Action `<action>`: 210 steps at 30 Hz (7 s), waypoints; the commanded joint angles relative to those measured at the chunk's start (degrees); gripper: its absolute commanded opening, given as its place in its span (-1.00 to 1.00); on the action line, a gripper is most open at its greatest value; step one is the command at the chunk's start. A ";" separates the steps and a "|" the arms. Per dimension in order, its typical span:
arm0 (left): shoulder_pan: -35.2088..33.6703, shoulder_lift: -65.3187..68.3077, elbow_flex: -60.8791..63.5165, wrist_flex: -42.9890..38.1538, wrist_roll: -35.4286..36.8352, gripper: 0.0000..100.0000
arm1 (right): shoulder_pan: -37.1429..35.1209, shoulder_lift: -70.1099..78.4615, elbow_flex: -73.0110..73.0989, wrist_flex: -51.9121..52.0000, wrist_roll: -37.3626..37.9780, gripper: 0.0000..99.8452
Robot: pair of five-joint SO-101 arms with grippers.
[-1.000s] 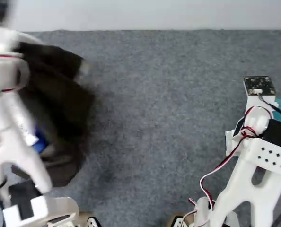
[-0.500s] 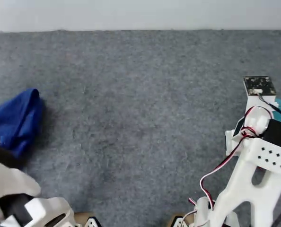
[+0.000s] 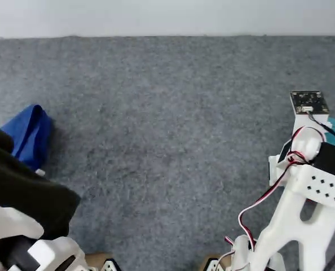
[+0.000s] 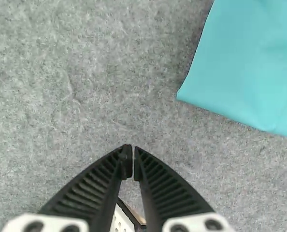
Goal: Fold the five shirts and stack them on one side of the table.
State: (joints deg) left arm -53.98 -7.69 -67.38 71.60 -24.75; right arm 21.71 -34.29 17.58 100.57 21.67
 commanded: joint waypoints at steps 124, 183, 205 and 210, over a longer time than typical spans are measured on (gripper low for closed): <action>25.32 6.77 59.82 28.13 1.58 -0.78 | -22.37 -0.84 5.71 -2.33 -2.37 -0.93; 14.68 -19.34 77.93 28.40 3.16 -0.63 | -48.57 84.00 -67.52 2.15 -7.30 -0.96; 17.85 -19.25 77.93 28.40 2.90 -0.63 | -37.05 41.80 -70.86 2.33 -3.43 -0.98; 24.79 -19.25 77.93 28.40 2.90 -0.63 | -37.05 35.91 -70.86 2.33 -3.43 -0.98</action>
State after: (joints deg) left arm -32.97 -25.71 10.77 99.38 -21.85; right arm -16.26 6.95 -50.81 100.57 17.63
